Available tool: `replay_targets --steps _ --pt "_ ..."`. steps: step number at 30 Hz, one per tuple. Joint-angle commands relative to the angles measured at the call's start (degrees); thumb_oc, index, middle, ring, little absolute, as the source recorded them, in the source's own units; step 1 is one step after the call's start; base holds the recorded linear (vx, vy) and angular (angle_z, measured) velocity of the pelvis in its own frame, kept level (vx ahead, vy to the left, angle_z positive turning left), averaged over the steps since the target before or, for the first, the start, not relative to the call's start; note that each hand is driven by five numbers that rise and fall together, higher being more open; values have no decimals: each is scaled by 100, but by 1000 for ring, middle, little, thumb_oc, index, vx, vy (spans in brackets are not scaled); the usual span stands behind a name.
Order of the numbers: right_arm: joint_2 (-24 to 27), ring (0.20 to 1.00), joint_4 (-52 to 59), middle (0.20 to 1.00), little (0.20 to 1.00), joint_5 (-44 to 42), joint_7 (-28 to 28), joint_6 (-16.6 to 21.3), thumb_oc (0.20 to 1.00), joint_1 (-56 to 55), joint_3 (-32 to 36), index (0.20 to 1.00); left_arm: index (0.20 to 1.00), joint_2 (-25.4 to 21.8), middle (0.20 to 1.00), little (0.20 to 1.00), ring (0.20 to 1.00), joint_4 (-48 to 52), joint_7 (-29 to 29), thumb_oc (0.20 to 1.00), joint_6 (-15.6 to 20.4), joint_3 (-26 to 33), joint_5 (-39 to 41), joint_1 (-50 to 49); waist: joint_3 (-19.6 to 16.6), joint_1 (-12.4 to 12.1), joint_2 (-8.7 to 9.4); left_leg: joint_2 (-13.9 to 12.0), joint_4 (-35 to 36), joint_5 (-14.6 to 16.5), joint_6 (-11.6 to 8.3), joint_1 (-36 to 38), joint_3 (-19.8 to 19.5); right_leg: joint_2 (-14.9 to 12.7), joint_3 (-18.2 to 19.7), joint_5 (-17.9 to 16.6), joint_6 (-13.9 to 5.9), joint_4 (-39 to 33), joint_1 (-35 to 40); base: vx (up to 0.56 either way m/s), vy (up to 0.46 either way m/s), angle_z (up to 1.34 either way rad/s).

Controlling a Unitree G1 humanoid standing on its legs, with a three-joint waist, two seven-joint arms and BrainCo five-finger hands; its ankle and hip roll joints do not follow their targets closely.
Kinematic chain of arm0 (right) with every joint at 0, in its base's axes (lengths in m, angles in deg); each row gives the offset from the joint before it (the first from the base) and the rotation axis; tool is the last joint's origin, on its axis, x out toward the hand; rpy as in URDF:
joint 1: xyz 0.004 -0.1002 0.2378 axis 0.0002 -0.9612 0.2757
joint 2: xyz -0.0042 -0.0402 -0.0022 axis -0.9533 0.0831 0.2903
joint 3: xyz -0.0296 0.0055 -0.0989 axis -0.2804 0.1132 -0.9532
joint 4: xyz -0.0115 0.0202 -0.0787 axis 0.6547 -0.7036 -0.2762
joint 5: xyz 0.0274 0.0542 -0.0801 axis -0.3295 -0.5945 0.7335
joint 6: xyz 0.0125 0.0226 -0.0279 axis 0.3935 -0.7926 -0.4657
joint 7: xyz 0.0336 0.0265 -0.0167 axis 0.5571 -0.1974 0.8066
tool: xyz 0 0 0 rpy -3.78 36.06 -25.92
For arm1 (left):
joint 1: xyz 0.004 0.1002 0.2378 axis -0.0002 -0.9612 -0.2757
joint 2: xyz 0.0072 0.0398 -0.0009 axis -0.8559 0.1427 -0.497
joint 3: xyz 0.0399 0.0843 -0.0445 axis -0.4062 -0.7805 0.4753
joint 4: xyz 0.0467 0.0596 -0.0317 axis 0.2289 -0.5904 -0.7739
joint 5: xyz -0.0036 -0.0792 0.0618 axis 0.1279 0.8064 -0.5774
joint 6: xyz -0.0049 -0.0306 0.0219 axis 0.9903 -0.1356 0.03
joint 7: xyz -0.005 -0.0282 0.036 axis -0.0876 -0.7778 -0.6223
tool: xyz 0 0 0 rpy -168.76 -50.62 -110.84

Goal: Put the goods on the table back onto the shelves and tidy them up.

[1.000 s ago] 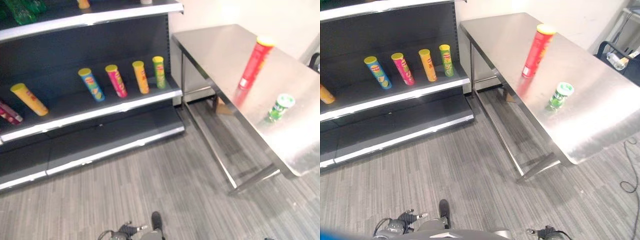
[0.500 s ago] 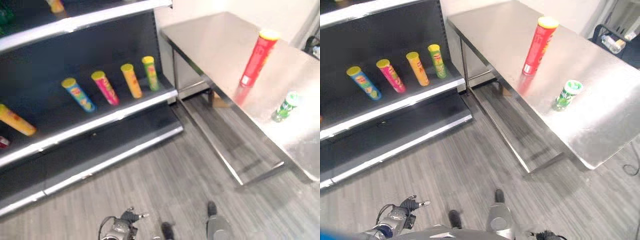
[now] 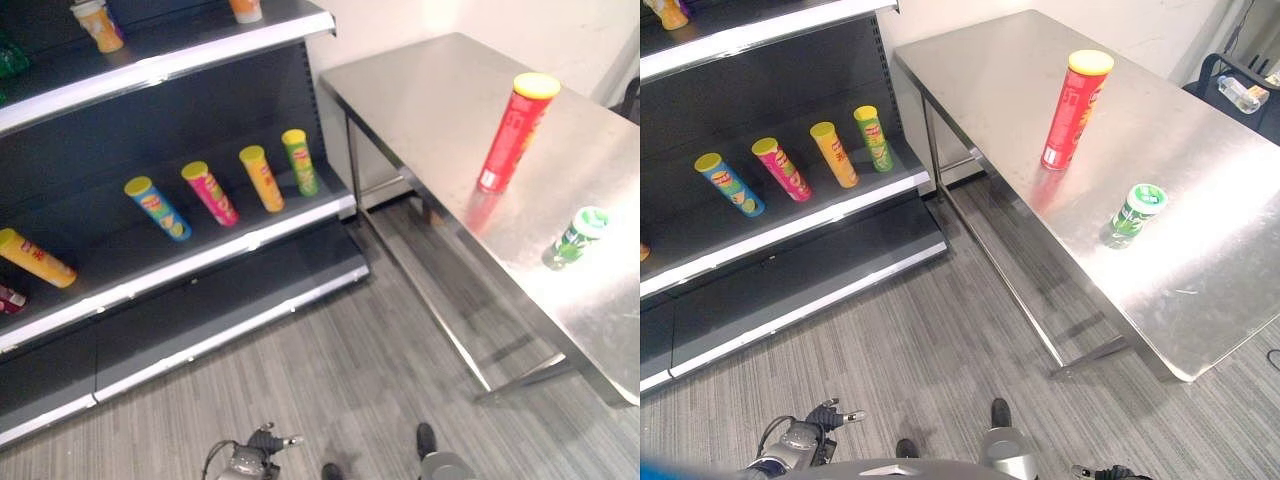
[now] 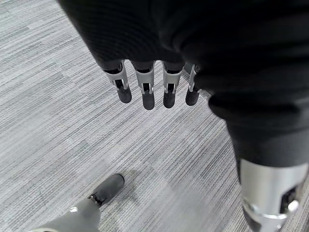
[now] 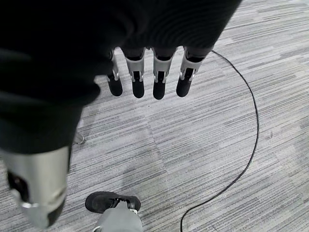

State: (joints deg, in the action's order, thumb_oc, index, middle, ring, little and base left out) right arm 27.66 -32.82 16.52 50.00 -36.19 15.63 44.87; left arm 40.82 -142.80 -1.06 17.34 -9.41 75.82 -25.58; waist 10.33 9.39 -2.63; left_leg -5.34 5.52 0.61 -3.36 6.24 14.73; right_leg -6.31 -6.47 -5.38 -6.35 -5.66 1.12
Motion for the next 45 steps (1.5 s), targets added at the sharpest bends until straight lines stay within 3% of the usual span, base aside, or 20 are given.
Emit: replay_targets --steps 1,13,16,22,24,25,29,30,32,35,36,37,41,45 --pt "17 1000 -374 1000 1000 -74 -111 -14 1000 112 -156 1000 1000 -143 1000 1000 1000 -214 3 1000 81 -16 -163 251 -29 38 387 82 -68 -14 -202 -292 4 -220 467 661 -379 150 -18 0 0 0" --pt "170 1000 -600 1000 1000 -154 -85 -44 1000 -8 94 1000 1000 -149 1000 1000 1000 -254 -45 1000 64 -69 -272 263 -63 83 385 23 -91 19 -240 -235 64 -185 444 717 -350 95 131 22 -17 0" --pt "1394 1000 -1408 1000 1000 -1103 -177 -116 1000 -621 1892 1000 1000 -231 1000 1000 1000 -296 -117 1000 68 -30 -228 411 -90 354 408 -37 -146 77 -285 -204 185 -182 440 749 -388 125 156 114 -27 2" --pt "1395 1000 -1407 1000 1000 -1103 -176 -116 1000 -622 1893 1000 1000 -230 1000 1000 1000 -297 -117 1000 69 -31 -228 411 -98 351 405 -38 -147 78 -285 -213 187 -181 443 748 -388 126 147 7 2 -2" --pt "1671 1000 -1416 1000 1000 -1234 -243 -109 1000 -716 2219 1000 1000 -229 1000 1000 1000 -309 -117 1000 65 -30 -254 417 -113 391 408 -37 -146 90 -291 -203 203 -183 444 751 -401 128 151 39 13 -3" --pt "2113 1000 -1419 1000 1000 -1551 -410 -48 1000 -931 2929 1000 1000 -204 1000 1000 1000 -352 -85 1000 55 -13 -316 410 -151 472 416 -37 -136 112 -300 -186 227 -190 430 769 -424 129 163 50 16 0" --pt "2309 1000 -1347 1000 1000 -1614 -493 -13 1000 -1044 3216 1000 1000 -162 1000 1000 1000 -362 -69 1000 48 -27 -346 404 -168 479 395 -37 -133 126 -301 -171 230 -193 416 779 -434 127 178 33 19 2" --pt "3003 1000 35 1000 1000 -1487 -939 330 1000 -987 3709 1000 1000 -45 1000 1000 1000 -403 59 1000 54 35 -315 342 -176 578 439 -49 -117 189 -307 -82 312 -195 421 800 -473 153 185 30 54 3" --pt "2488 1000 462 1000 1000 -1350 -975 361 1000 -622 3034 1000 1000 18 1000 1000 1000 -353 75 1000 18 -1 -243 305 -163 477 415 -65 -106 186 -287 -80 336 -190 442 807 -436 216 132 13 13 -20" --pt "2272 1000 234 1000 1000 -1438 -946 314 1000 -614 2931 1000 1000 -18 1000 1000 1000 -362 79 1000 -10 17 -272 254 -166 469 395 -37 -90 197 -282 -45 313 -221 398 827 -439 228 191 47 -4 0" --pt "2586 1000 989 1000 1000 -1463 -1242 425 1000 -907 3589 1000 1000 -11 1000 1000 1000 -320 94 1000 -16 133 -328 121 -132 557 363 -4 -84 245 -272 4 292 -254 371 851 -478 248 210 74 25 25" --pt "2702 1000 1304 1000 1000 -1374 -1359 451 1000 -987 3792 1000 1000 2 1000 1000 1000 -298 99 1000 -11 143 -348 89 -149 559 354 1 -70 229 -272 -9 304 -248 381 827 -479 248 174 49 25 19" --pt "2854 1000 1515 1000 1000 -1286 -1442 472 1000 -1004 3930 1000 1000 15 1000 1000 1000 -276 107 1000 -3 131 -349 76 -155 553 350 -2 -68 235 -273 -11 306 -245 388 825 -480 254 160 1 1 3" --pt "3368 1000 2088 1000 1000 -800 -1565 497 1000 -840 3996 1000 1000 20 1000 1000 1000 -168 78 1000 26 98 -361 39 -159 521 373 -27 -70 245 -281 11 315 -231 377 814 -481 254 152 1 -7 -2"
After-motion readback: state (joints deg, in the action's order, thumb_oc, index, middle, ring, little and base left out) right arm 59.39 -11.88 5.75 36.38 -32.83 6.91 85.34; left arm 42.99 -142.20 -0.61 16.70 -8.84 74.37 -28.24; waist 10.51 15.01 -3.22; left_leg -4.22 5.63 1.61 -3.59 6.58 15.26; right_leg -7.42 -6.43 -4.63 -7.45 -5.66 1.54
